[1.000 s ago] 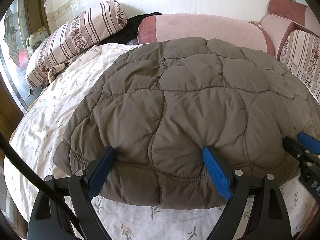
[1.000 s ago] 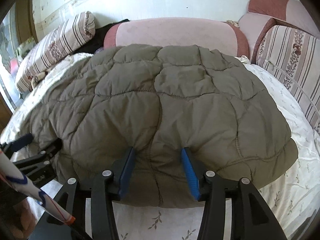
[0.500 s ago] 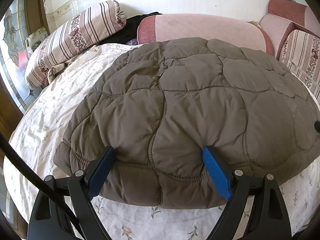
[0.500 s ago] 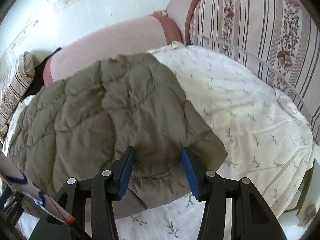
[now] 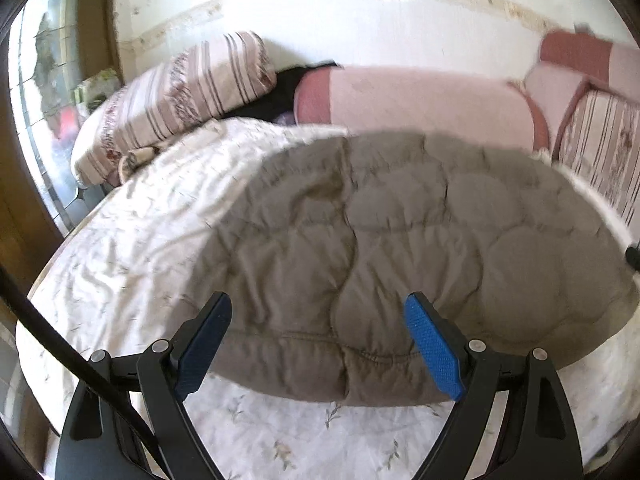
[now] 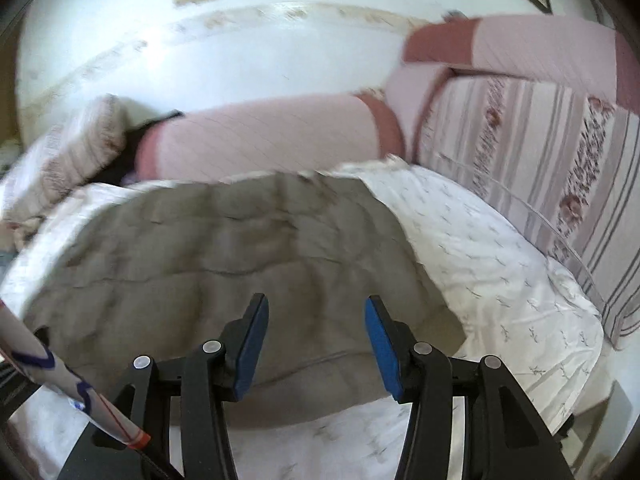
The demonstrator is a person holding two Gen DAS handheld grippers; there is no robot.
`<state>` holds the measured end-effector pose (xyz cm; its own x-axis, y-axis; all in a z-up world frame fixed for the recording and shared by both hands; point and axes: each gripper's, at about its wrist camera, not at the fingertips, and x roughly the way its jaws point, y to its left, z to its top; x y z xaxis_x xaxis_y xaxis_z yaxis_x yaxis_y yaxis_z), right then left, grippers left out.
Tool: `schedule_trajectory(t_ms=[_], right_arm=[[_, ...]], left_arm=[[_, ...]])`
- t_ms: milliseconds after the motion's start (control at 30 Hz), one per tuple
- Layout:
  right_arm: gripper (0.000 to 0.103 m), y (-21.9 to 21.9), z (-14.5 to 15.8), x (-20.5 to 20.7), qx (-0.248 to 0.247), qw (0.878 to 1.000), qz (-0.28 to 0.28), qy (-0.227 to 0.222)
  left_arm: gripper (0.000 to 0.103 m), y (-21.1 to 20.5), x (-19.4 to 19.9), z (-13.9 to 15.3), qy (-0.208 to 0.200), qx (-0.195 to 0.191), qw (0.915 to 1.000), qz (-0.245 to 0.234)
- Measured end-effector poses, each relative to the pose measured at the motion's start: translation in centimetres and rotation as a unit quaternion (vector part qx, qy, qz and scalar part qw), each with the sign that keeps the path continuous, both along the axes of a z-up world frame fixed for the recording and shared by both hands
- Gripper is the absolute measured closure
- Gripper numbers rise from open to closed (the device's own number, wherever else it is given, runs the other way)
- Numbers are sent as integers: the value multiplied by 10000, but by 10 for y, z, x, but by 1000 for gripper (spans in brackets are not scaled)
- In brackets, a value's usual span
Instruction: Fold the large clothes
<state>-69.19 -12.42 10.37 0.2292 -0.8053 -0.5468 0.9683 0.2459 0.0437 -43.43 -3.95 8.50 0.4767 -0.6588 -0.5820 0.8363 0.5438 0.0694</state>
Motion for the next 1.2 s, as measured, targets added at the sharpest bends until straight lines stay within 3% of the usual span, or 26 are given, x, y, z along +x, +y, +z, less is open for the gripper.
schedule_trajectory(t_ms=[300,433,533,667,800,967,1200], right_arm=[[23,113,87,11,-565,9952,742,-301],[8,154,125,1,-854,9916,806,-535],[1,177,139,-7,-1058,9895,807,-563],[0,191,140,-8,-1118,9901,756,-392],[0,195,138,-11,-999,9912,772,-388],[0,197,140,-12,-1023,9915,719,-354],[0,200,145,-2,-1057,9910,764,-314]], left_arm=[[15,103,-24,96,-352,-653,9972,8],[14,145,-38,123,-338,-835,9959,58],[6,167,-53,138,-457,-903,9948,91],[0,175,-65,141,-612,-987,9932,-2],[0,170,-69,133,-579,-831,9948,-143],[0,164,-75,131,-857,-653,9941,-85],[0,171,-74,131,-786,-718,9940,-237]])
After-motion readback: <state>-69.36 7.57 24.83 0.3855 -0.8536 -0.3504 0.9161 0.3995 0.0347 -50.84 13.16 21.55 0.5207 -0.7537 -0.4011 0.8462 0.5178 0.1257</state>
